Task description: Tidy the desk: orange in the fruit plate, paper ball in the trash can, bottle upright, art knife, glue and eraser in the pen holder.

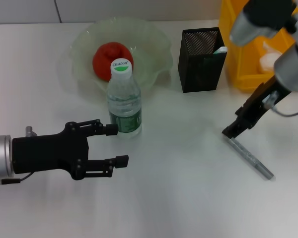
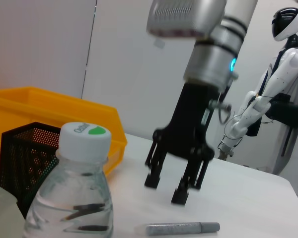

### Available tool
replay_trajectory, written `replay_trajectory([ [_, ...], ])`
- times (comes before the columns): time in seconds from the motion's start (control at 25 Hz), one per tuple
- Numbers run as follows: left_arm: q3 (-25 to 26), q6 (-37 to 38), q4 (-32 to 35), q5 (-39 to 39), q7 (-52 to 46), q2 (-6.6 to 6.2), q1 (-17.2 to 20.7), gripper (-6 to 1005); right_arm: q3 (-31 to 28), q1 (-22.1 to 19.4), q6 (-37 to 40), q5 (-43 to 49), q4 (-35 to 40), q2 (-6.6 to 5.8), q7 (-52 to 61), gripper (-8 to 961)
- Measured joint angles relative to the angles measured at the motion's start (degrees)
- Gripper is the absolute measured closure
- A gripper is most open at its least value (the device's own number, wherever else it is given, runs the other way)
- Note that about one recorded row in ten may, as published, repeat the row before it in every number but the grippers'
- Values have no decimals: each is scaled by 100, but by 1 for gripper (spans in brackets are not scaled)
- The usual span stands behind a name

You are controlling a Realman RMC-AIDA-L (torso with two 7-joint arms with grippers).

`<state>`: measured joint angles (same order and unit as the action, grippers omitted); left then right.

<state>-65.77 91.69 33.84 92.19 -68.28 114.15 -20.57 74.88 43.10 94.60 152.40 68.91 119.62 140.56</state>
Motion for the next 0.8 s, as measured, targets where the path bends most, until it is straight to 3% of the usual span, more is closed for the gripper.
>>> replay_trajectory([
  [0.52, 13, -29, -27, 0, 2, 18, 5, 190, 654, 13, -1028, -27, -1180, 0, 184, 315],
  [0.8, 12, -29, -26, 0, 17, 19, 23, 191, 702, -49, -1076, -52, -1040, -1, 226, 573],
])
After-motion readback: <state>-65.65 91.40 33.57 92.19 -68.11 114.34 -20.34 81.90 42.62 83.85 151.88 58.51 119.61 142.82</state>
